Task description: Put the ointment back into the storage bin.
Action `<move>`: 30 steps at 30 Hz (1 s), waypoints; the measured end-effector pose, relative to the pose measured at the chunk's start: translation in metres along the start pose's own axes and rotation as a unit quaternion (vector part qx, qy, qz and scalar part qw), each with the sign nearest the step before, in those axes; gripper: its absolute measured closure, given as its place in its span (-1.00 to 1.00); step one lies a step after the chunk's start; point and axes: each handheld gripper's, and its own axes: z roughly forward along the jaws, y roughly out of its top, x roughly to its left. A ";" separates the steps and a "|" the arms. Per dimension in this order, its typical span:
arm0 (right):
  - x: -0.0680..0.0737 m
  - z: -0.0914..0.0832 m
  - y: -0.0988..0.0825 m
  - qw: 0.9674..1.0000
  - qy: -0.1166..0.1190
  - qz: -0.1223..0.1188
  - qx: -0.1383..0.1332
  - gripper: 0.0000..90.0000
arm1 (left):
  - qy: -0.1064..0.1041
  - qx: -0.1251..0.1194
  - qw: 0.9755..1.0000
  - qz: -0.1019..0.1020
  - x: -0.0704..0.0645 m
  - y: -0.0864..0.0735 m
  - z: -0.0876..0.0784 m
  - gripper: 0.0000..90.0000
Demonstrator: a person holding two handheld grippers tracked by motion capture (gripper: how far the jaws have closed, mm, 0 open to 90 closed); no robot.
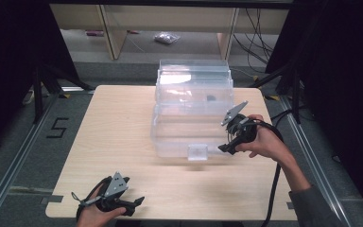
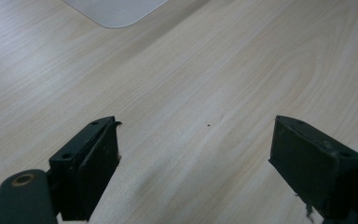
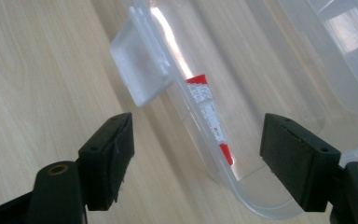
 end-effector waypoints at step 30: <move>0.029 0.009 -0.006 0.999 0.018 -0.010 -0.034 -0.52 | 0.000 0.000 1.000 0.000 0.000 0.000 0.000 -0.66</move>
